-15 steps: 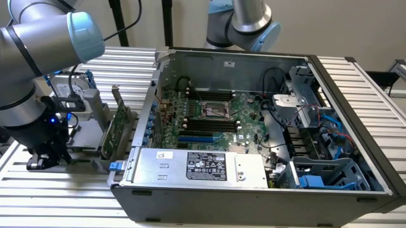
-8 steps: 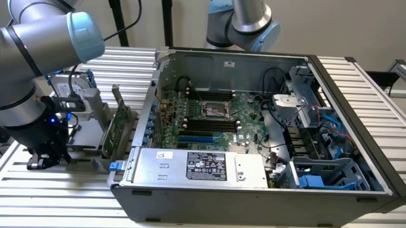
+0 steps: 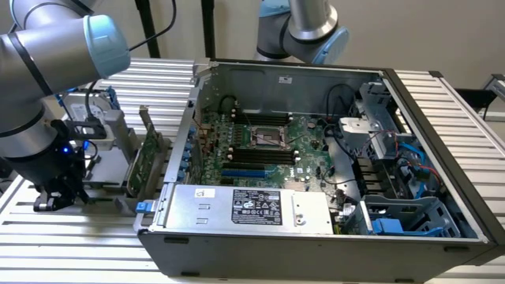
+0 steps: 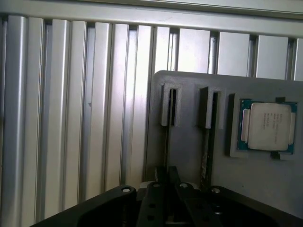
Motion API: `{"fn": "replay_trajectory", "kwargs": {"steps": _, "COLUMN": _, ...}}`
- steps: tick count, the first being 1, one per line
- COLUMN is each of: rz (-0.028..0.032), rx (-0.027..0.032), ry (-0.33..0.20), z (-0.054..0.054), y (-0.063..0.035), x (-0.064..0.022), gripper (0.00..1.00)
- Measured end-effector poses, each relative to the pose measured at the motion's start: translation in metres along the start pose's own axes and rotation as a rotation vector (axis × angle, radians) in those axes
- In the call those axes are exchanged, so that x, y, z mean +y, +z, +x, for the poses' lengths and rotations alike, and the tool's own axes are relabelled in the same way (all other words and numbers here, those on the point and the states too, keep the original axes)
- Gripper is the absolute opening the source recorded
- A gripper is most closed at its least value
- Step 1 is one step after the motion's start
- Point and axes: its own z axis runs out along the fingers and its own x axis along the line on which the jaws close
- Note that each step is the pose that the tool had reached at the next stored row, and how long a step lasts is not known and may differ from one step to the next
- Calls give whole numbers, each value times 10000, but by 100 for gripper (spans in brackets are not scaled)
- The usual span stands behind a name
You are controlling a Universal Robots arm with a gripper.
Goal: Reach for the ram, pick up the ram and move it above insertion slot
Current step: 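Pick up the ram and move it above insertion slot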
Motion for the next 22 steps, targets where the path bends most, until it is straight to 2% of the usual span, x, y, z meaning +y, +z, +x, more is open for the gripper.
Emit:
{"fn": "replay_trajectory", "kwargs": {"steps": 10, "rz": -100, "rx": -11, "ry": 187, "z": 1, "y": -2, "x": -23, "gripper": 14}}
{"fn": "replay_trajectory", "kwargs": {"steps": 17, "rz": -106, "rx": -13, "ry": 195, "z": 0, "y": -21, "x": -24, "gripper": 14}}
{"fn": "replay_trajectory", "kwargs": {"steps": 22, "rz": -112, "rx": -13, "ry": 195, "z": -3, "y": -109, "x": -23, "gripper": 14}}
